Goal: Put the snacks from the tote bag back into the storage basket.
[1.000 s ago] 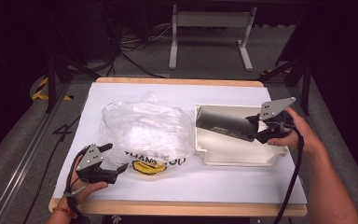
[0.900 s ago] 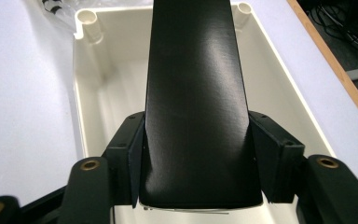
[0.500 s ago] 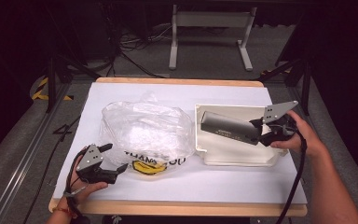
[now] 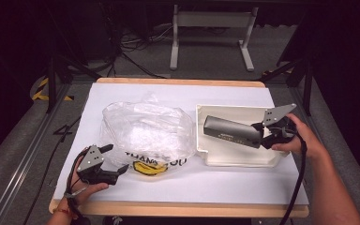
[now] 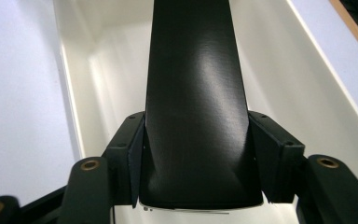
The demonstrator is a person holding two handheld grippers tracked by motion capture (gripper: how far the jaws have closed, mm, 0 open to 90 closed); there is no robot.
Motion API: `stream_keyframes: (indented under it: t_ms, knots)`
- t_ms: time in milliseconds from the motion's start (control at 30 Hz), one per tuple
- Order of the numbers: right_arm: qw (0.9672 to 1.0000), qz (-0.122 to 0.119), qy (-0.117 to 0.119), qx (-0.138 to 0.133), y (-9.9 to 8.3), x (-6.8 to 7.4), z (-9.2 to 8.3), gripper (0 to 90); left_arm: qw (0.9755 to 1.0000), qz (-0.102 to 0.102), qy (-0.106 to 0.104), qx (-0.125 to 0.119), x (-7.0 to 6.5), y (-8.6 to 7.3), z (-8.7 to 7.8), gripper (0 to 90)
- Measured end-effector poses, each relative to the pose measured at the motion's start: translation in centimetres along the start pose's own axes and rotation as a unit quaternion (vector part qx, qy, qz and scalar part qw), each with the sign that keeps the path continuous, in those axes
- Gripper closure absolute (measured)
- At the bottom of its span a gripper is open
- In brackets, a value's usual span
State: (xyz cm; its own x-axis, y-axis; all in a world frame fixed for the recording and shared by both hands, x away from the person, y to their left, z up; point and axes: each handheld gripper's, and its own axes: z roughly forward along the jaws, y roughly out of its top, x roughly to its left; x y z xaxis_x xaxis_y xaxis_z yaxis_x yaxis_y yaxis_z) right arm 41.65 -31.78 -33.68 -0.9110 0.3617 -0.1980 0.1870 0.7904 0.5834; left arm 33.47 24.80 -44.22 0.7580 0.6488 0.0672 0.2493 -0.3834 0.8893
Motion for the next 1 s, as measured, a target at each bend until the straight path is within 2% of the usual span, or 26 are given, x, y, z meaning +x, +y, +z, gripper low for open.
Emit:
stream_keyframes:
  t_ms: [500,1000]
  knots:
    - [0.9997,0.003,0.011,0.020,-0.5,-0.2,2.0,43.0,1.0000,0.000,-0.002,0.001,0.0,0.0,0.0,9.3]
    - [0.9995,0.005,0.009,0.030,-0.8,-0.4,2.5,43.0,1.0000,0.000,-0.002,0.000,0.0,0.0,0.0,9.3]
